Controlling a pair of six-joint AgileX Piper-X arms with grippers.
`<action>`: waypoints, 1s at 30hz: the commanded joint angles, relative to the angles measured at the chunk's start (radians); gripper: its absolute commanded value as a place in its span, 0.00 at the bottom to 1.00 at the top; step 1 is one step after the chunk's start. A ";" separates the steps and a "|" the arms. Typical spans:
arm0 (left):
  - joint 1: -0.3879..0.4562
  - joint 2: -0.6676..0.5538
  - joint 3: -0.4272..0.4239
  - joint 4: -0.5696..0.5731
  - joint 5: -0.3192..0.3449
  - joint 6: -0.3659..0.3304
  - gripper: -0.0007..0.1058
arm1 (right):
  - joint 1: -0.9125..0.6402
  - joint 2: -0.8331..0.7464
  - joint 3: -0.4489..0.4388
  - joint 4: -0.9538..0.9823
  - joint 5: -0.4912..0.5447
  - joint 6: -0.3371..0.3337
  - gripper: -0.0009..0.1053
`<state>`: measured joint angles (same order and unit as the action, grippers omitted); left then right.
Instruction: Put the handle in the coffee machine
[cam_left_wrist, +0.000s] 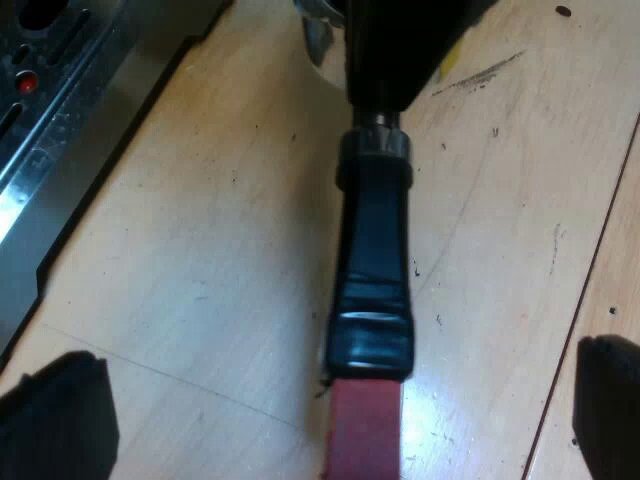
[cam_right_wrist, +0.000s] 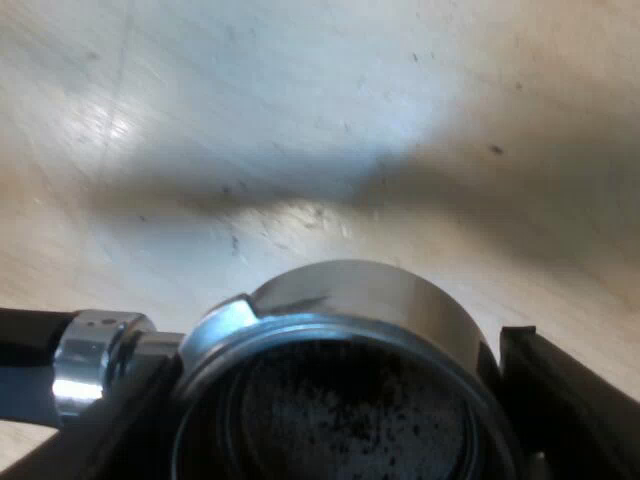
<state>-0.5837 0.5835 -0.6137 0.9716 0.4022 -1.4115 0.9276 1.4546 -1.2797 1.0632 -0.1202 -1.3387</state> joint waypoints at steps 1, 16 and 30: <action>-0.006 0.003 0.000 -0.010 0.006 0.002 0.88 | -0.005 -0.014 -0.039 -0.004 0.012 0.012 0.01; -0.006 0.011 0.000 -0.070 0.059 0.002 0.88 | -0.005 -0.014 -0.098 0.063 0.026 0.018 0.01; -0.006 0.023 0.000 -0.101 0.089 0.007 0.88 | -0.005 -0.020 -0.191 0.152 0.026 0.017 0.01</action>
<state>-0.5837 0.6042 -0.6137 0.8718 0.4842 -1.4085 0.9276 1.4520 -1.4556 1.2057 -0.0834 -1.3216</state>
